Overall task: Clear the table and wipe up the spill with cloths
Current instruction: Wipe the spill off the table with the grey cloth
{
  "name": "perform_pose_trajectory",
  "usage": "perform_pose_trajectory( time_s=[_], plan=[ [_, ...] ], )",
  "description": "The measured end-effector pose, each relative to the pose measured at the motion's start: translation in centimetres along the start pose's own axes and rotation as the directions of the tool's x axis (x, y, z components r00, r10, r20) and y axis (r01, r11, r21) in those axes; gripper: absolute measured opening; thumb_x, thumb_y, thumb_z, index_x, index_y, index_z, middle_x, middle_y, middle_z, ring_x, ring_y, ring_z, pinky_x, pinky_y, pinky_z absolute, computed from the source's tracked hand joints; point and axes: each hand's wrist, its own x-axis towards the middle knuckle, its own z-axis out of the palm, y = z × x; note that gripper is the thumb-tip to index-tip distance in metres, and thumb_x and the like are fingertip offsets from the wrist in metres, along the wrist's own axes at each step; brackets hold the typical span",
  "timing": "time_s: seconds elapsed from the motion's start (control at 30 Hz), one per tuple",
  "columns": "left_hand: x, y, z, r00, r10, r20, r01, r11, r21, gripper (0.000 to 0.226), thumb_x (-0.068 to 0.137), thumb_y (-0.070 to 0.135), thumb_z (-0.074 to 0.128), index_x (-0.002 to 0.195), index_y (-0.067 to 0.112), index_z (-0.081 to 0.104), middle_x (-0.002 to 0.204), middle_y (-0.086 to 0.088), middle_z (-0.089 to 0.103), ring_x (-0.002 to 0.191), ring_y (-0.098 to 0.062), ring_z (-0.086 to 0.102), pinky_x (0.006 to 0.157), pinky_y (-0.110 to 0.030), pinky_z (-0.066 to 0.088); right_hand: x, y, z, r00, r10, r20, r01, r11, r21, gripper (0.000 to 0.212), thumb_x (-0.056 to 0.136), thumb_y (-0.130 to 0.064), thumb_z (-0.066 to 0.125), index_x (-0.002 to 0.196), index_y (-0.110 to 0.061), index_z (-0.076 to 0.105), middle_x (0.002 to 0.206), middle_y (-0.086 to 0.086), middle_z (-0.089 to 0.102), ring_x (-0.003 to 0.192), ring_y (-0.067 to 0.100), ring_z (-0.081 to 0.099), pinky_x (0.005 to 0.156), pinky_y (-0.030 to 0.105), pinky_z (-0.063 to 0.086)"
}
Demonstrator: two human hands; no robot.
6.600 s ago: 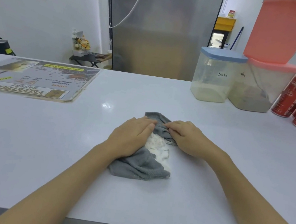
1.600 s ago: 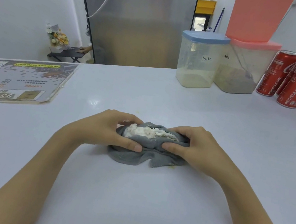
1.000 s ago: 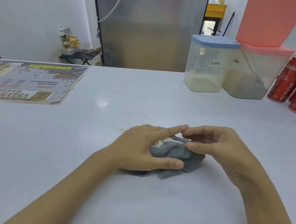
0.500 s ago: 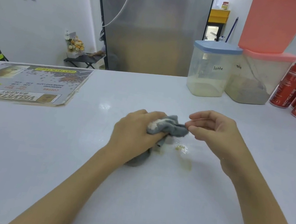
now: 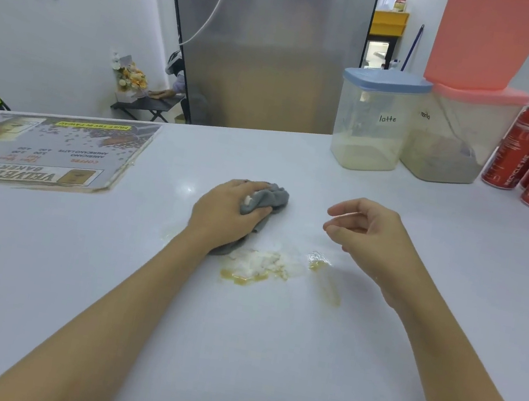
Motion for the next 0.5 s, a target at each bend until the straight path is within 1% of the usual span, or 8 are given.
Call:
perform_pose_trajectory(
  time_s=[0.07,0.13,0.17,0.23,0.33,0.4,0.47,0.5],
  plan=[
    [0.2,1.4,0.5,0.993,0.082,0.082,-0.078,0.996,-0.042,0.033,0.089,0.037,0.054,0.121,0.045,0.056,0.122,0.025,0.058,0.116,-0.004,0.05,0.094,-0.027,0.041,0.0,0.3,0.1,1.0,-0.007,-0.017,0.006,1.0,-0.026,0.017,0.085,-0.007,0.058,0.094,-0.021,0.063,0.087,-0.001,0.068,0.08,0.015,0.061,0.07,0.031,0.05],
    [-0.2,2.4,0.8,0.984,0.123,0.127,-0.109,0.988,-0.113,0.031,0.087,0.037,0.058,0.117,0.044,0.058,0.117,0.021,0.062,0.11,-0.005,0.054,0.095,-0.029,0.043,0.1,0.3,0.1,0.999,-0.026,-0.037,0.024,0.998,-0.062,0.018,0.086,-0.007,0.056,0.097,-0.019,0.063,0.089,-0.001,0.067,0.079,0.014,0.06,0.062,0.024,0.046],
    [-0.6,2.7,0.8,0.98,0.141,0.142,-0.12,0.982,-0.146,0.031,0.086,0.037,0.061,0.116,0.045,0.059,0.114,0.02,0.063,0.109,-0.004,0.055,0.096,-0.028,0.043,0.1,0.4,0.0,0.998,-0.04,-0.047,0.036,0.996,-0.087,0.019,0.086,-0.006,0.055,0.098,-0.019,0.063,0.09,-0.001,0.066,0.08,0.013,0.06,0.06,0.021,0.045],
    [-1.4,3.0,0.5,0.968,0.172,0.183,-0.136,0.971,-0.195,0.036,0.083,0.038,0.066,0.117,0.046,0.059,0.114,0.022,0.062,0.108,0.002,0.054,0.097,-0.022,0.041,0.1,0.5,0.1,0.995,-0.077,-0.058,0.068,0.987,-0.148,0.023,0.085,-0.003,0.053,0.099,-0.018,0.063,0.091,-0.003,0.065,0.083,0.011,0.06,0.06,0.015,0.043],
    [-2.0,3.2,-0.9,0.937,0.167,0.307,-0.1,0.97,-0.222,0.046,0.077,0.049,0.07,0.12,0.051,0.054,0.121,0.028,0.057,0.111,0.006,0.05,0.098,-0.015,0.037,0.2,0.9,0.3,0.993,-0.118,-0.021,0.109,0.96,-0.257,0.034,0.08,0.002,0.053,0.101,-0.022,0.062,0.097,-0.005,0.064,0.095,0.011,0.058,0.066,0.009,0.04],
    [-2.1,3.1,-2.1,0.914,0.137,0.382,-0.048,0.972,-0.231,0.053,0.075,0.059,0.066,0.125,0.052,0.049,0.126,0.03,0.052,0.116,0.005,0.047,0.099,-0.017,0.035,0.1,1.2,0.5,0.991,-0.125,0.039,0.131,0.932,-0.339,0.04,0.08,0.001,0.055,0.109,-0.025,0.062,0.108,-0.006,0.062,0.102,0.011,0.054,0.07,0.014,0.04],
    [-1.7,2.7,-2.9,0.908,0.082,0.412,0.047,0.955,-0.293,0.056,0.08,0.065,0.055,0.131,0.045,0.047,0.13,0.026,0.05,0.118,0.004,0.046,0.101,-0.02,0.034,0.1,1.4,0.9,0.984,-0.144,0.105,0.175,0.887,-0.428,0.04,0.082,-0.006,0.06,0.119,-0.024,0.06,0.118,-0.007,0.057,0.11,0.014,0.049,0.086,0.022,0.04],
    [-1.4,2.4,-3.1,0.915,0.037,0.402,0.107,0.938,-0.331,0.052,0.084,0.063,0.048,0.131,0.04,0.05,0.128,0.023,0.052,0.117,0.002,0.047,0.101,-0.021,0.034,0.2,1.5,1.1,0.976,-0.166,0.141,0.213,0.854,-0.474,0.039,0.083,-0.011,0.063,0.12,-0.023,0.06,0.121,-0.005,0.055,0.113,0.017,0.048,0.094,0.029,0.039]
  ],
)
